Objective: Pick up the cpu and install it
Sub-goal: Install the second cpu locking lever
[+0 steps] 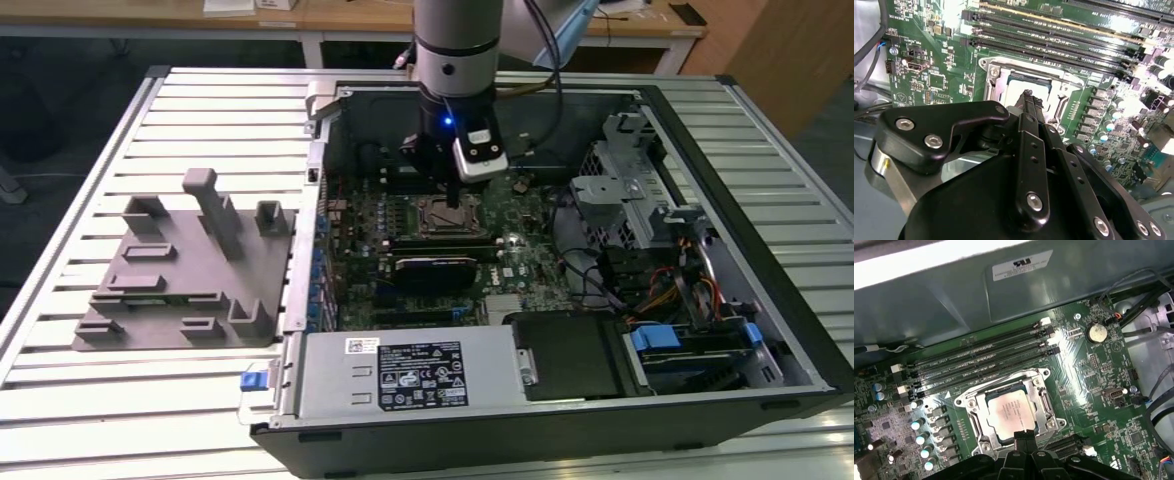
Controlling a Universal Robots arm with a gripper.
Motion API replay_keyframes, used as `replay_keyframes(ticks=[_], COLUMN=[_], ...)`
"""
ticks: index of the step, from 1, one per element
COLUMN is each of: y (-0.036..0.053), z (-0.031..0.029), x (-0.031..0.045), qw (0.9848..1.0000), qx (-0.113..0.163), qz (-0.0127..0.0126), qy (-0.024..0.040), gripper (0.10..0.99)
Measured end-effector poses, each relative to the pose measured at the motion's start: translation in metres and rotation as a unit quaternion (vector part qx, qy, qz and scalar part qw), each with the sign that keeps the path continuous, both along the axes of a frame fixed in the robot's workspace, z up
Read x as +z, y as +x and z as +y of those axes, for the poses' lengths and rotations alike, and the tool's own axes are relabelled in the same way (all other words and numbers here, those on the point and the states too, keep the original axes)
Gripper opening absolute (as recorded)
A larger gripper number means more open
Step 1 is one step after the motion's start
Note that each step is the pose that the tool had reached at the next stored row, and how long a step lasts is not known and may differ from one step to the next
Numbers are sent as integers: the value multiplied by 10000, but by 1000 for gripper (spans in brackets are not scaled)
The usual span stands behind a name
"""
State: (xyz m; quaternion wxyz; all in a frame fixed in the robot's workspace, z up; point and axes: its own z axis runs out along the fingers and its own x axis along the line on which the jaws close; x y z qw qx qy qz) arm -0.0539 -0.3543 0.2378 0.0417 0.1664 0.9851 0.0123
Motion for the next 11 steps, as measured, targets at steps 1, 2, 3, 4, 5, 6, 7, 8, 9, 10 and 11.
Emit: replay_keyframes(ticks=[1,2,3,4,5,6,7,8,9,10,11], y=[0,0,0,0,0,0,0,0,0,0,0], z=[-8,-18,-27,-35,-44,-52,-60,-68,-77,-86,-95], x=[0,0,0,0,0,0,0,0,0,0,0], qw=[10000,10000,10000,10000,10000,10000,10000,10000,10000,10000,10000], qx=[0,-1,-1,-2,-2,-3,-3,-4,-4,-5,-5], qz=[0,0,0,0,0,0,0,0,0,0,0], qy=[0,0,0,0,0,0,0,0,0,0,0], gripper=[106,106,106,106,106,106,106,106,106,106,106])
